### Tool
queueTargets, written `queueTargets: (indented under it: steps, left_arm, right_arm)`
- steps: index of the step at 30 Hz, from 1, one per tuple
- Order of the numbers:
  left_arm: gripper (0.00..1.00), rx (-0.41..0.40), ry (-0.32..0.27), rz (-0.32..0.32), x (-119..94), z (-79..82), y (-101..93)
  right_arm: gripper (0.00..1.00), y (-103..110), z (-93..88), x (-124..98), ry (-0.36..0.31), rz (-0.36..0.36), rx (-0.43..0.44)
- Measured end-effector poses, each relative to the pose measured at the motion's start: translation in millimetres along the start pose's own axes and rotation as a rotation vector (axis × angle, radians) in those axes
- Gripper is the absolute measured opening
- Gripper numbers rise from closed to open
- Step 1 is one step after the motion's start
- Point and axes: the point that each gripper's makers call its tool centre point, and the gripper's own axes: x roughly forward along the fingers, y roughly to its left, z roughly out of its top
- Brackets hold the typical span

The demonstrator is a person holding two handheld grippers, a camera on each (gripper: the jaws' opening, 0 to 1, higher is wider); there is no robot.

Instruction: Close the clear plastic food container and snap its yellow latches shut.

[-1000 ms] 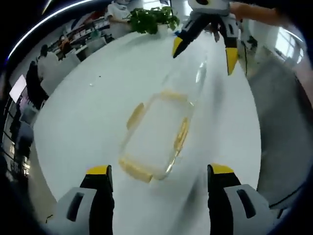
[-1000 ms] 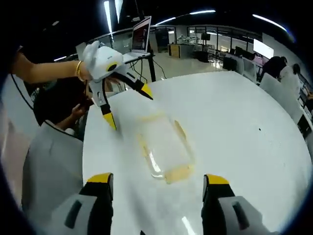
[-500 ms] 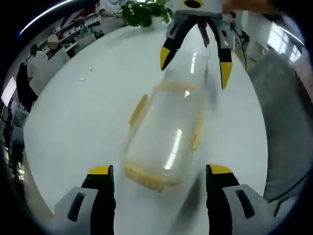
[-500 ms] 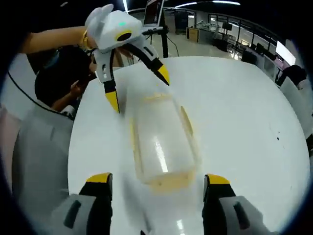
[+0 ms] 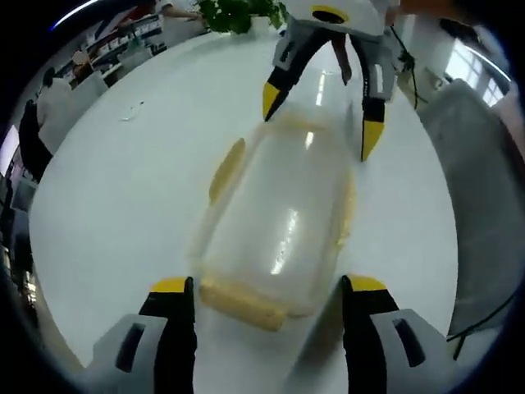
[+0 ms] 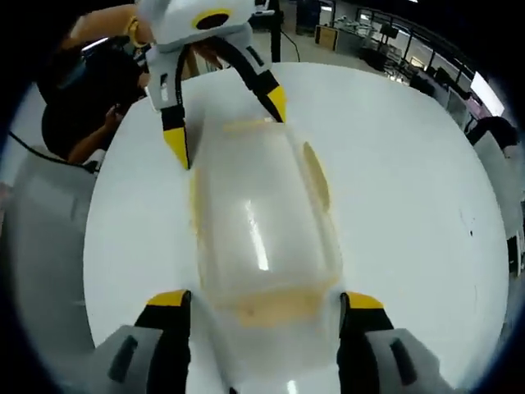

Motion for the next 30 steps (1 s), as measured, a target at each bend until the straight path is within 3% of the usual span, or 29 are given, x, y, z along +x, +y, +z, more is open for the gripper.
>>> queueTargets:
  steps: [8, 15, 23, 28, 30]
  left_arm:
    - [0.73, 0.004, -0.019, -0.007, -0.6, 0.1, -0.4]
    - [0.72, 0.026, -0.012, -0.022, -1.6, -1.7, -0.5]
    - [0.62, 0.129, 0.029, -0.074, -6.4, -8.1, -6.2]
    - [0.60, 0.134, 0.036, -0.075, -6.7, -8.2, -6.5]
    - [0.56, 0.125, 0.036, -0.068, -7.1, -7.7, -5.8]
  right_arm:
    - [0.73, -0.5, -1.5, -0.6, -0.008, 0.019, -0.020]
    - [0.68, -3.7, -6.9, -3.2, -0.006, 0.053, -0.106]
    - [0.54, -12.9, -8.3, -7.1, 0.002, 0.063, -0.143]
    - [0.38, -18.3, -8.6, -9.0, 0.002, 0.046, -0.108]
    - [0.36, -18.3, -10.2, -9.6, 0.007, 0.044, -0.106]
